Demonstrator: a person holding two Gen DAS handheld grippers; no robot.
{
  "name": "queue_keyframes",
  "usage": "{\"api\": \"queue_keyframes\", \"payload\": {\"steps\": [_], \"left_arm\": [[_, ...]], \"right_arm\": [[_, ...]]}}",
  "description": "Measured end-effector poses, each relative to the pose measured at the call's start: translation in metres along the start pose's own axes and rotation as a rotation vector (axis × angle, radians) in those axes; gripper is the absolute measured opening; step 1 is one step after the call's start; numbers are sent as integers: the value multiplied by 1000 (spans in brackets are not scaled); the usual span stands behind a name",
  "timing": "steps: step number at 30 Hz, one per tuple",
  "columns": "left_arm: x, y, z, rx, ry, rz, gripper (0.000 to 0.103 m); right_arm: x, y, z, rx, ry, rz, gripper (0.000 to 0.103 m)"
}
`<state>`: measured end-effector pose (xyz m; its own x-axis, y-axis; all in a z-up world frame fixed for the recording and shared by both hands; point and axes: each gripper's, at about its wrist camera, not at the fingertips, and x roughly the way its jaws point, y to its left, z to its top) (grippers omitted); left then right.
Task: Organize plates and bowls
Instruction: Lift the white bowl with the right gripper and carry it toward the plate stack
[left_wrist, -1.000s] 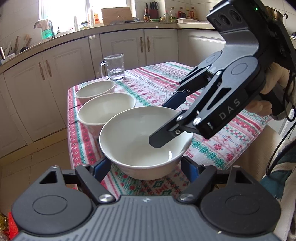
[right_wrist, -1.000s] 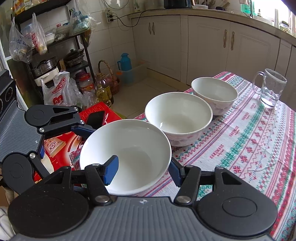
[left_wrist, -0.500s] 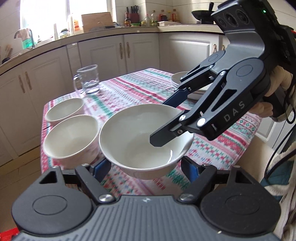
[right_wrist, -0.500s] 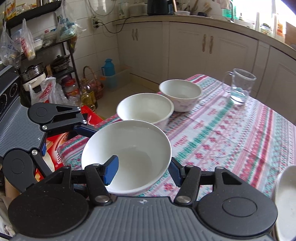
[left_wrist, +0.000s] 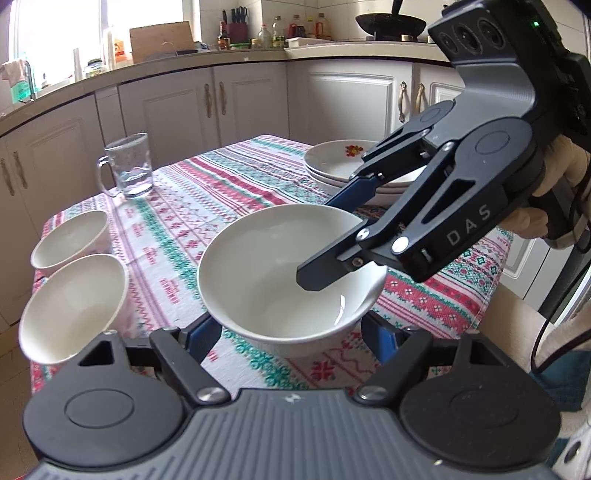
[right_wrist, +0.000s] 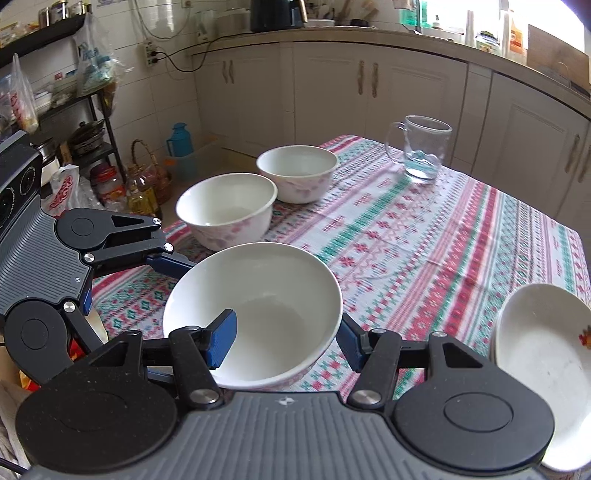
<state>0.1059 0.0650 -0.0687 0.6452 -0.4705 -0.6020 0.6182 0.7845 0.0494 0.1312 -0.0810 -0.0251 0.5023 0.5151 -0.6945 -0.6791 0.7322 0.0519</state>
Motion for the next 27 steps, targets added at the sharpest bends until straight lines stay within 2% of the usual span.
{"api": "queue_keyframes", "payload": {"steps": [20, 22, 24, 25, 27], "left_arm": [[15, -6, 3, 19, 15, -4, 83], [14, -8, 3, 29, 5, 11, 85], [10, -8, 3, 29, -25, 24, 96], [7, -7, 3, 22, -37, 24, 96], [3, -4, 4, 6, -43, 24, 96]], "right_arm": [[8, -21, -11, 52, 17, -5, 67], [8, -20, -11, 54, 15, 2, 72], [8, -20, -11, 53, 11, 10, 80], [8, -19, -11, 51, 7, 12, 87], [5, -17, -11, 41, -7, 8, 92]]}}
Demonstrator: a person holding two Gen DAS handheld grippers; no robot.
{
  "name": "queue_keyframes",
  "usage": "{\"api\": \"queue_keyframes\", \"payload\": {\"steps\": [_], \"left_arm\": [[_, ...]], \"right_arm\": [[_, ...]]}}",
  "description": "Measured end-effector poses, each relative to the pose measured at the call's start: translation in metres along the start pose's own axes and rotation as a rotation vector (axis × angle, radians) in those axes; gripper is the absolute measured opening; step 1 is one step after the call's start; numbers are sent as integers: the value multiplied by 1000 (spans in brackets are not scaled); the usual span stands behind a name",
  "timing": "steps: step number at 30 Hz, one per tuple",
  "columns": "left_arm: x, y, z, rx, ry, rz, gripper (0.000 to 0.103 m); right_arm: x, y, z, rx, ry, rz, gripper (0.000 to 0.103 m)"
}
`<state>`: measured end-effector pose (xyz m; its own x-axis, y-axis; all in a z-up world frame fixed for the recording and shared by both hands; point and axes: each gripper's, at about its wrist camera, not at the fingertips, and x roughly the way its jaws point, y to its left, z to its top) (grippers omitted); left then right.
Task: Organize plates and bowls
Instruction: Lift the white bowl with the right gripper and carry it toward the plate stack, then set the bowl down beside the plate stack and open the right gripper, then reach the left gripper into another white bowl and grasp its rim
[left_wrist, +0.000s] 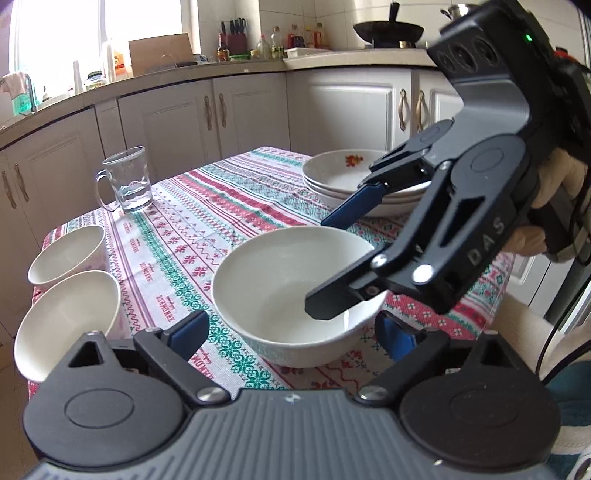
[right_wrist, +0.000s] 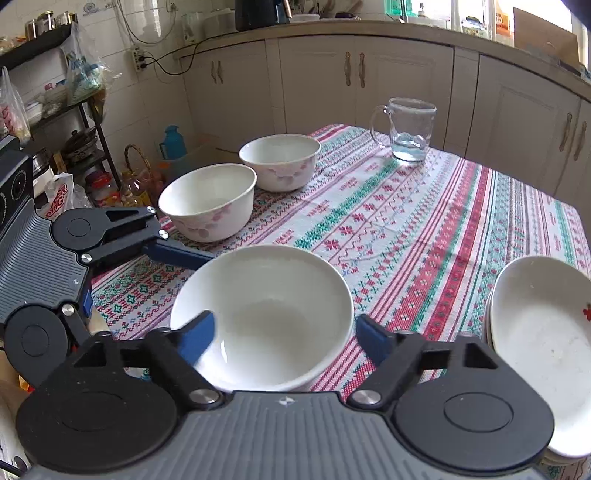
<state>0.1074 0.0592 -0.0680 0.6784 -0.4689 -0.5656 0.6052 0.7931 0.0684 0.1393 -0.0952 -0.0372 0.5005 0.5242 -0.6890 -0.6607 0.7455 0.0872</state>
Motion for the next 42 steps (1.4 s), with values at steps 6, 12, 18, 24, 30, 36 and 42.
{"api": "queue_keyframes", "payload": {"steps": [6, 12, 18, 24, 30, 36, 42], "left_arm": [[-16, 3, -4, -2, 2, 40, 99], [-38, 7, -13, 5, 23, 80, 99], [-55, 24, -19, -70, 57, 143, 100], [-70, 57, -25, -190, 46, 224, 100], [-77, 93, -22, -221, 34, 325, 100], [-68, 135, -19, -290, 40, 350, 100], [-52, 168, -17, -338, 46, 324, 99]], "right_arm": [[-9, 6, 3, -26, -34, -18, 103], [-14, 12, 6, -46, -46, -30, 103], [-13, 25, 14, -94, -54, -32, 103], [-10, 40, 25, -133, -61, -26, 103], [2, 60, 40, -177, -52, -29, 103], [25, 82, 55, -233, -28, -14, 103], [49, 94, 70, -245, -10, -24, 103]]}}
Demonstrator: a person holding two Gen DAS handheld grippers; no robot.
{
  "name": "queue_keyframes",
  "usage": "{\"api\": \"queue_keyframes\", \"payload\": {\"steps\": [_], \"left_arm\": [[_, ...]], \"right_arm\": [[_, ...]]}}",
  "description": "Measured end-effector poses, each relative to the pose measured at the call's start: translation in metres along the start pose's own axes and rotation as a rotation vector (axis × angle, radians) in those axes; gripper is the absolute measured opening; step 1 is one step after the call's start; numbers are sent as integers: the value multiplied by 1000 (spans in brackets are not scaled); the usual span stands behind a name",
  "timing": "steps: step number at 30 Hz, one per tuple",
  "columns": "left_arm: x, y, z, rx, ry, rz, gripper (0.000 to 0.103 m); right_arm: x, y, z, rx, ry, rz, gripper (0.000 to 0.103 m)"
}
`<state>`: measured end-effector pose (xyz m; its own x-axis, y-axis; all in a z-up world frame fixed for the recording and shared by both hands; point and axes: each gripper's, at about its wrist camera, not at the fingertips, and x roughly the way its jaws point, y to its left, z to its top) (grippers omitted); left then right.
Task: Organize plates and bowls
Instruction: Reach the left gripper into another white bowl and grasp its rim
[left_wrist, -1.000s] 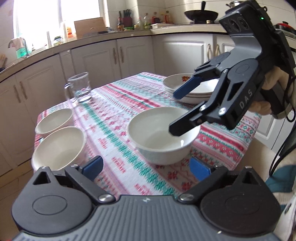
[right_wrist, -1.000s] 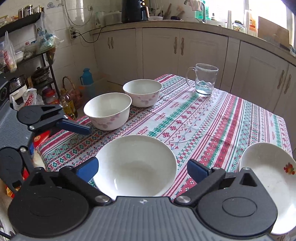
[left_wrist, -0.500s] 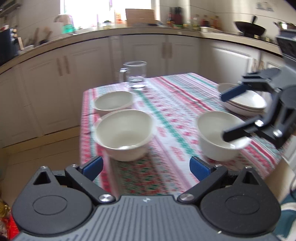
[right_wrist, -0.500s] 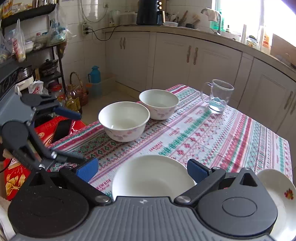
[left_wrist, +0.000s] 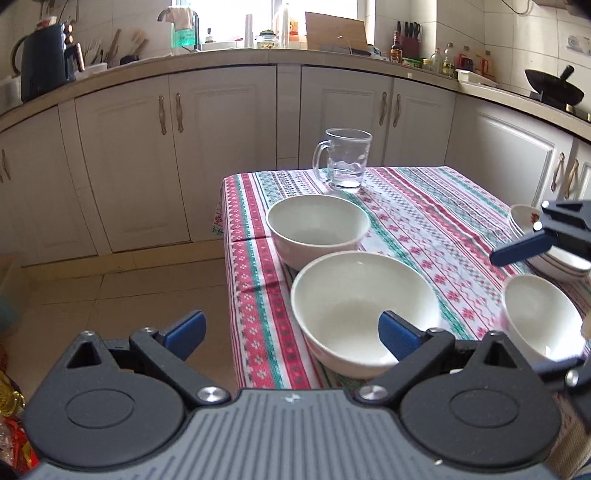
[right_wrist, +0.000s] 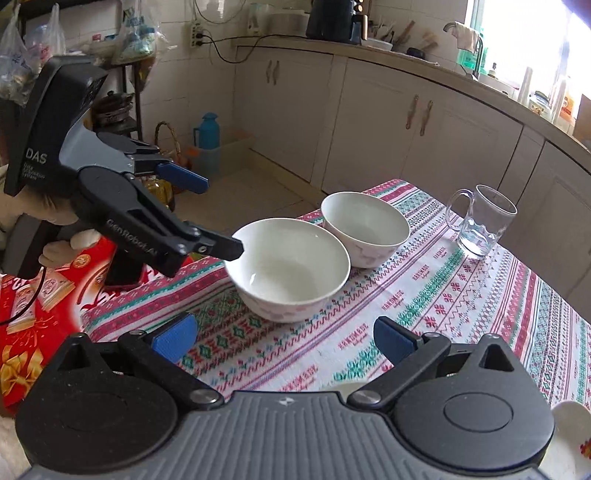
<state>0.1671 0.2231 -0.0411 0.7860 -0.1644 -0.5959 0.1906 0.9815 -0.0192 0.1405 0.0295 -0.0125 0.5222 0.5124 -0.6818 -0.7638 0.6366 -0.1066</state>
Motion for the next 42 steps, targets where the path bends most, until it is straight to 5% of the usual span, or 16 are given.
{"api": "queue_keyframes", "payload": {"steps": [7, 15, 30, 42], "left_arm": [[30, 9, 14, -10, 36, -43, 96], [47, 8, 18, -10, 66, -106, 69], [51, 5, 20, -10, 93, -198, 41], [53, 4, 21, 9, 101, -207, 38]], "right_arm": [[27, 0, 9, 3, 24, -34, 103], [48, -5, 14, 2, 50, -8, 101], [70, -2, 16, -45, 90, 23, 85], [70, -5, 16, -39, 89, 35, 84]]}}
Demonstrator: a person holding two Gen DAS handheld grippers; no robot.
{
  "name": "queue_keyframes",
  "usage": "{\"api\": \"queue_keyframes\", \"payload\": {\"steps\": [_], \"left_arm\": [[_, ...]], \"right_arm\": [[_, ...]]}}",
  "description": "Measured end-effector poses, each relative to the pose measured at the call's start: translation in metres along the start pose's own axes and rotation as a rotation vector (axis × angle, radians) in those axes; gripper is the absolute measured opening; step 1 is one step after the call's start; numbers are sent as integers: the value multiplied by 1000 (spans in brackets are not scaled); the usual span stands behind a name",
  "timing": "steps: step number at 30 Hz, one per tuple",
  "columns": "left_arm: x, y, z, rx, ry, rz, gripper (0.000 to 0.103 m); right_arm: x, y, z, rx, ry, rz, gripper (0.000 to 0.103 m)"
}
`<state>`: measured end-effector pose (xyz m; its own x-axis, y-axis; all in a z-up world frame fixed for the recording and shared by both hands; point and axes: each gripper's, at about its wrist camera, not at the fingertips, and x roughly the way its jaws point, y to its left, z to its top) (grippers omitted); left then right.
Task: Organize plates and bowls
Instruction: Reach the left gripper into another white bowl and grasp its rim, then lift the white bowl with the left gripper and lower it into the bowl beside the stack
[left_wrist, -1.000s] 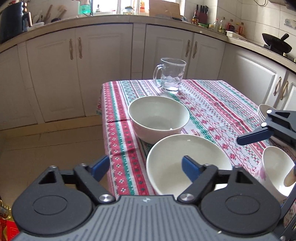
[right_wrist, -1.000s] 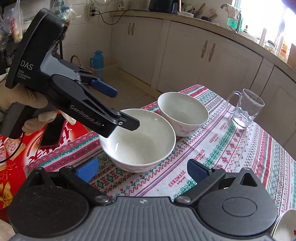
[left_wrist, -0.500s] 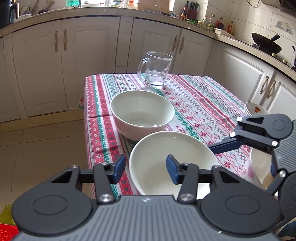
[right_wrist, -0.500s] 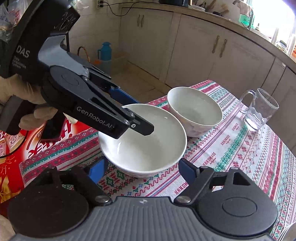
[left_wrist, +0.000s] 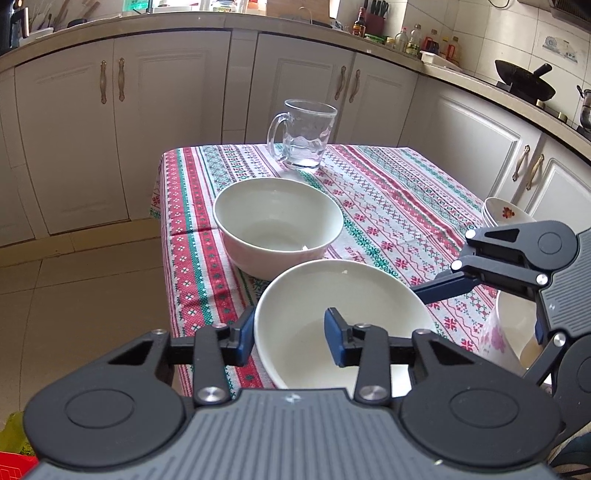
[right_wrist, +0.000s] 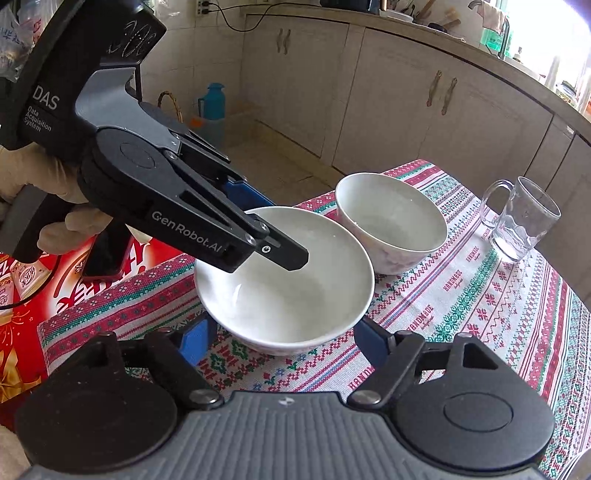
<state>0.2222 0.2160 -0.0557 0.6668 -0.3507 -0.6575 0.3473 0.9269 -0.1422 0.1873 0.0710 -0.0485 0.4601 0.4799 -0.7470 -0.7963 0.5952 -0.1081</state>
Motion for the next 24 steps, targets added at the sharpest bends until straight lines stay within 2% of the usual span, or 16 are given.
{"api": "queue_keyframes", "payload": {"steps": [11, 24], "left_arm": [[-16, -18, 5, 35, -11, 5, 38], [-40, -74, 11, 91, -36, -18, 38]], "right_arm": [[-17, 1, -1, 8, -11, 10, 84], [-77, -5, -27, 15, -60, -8, 84]]}}
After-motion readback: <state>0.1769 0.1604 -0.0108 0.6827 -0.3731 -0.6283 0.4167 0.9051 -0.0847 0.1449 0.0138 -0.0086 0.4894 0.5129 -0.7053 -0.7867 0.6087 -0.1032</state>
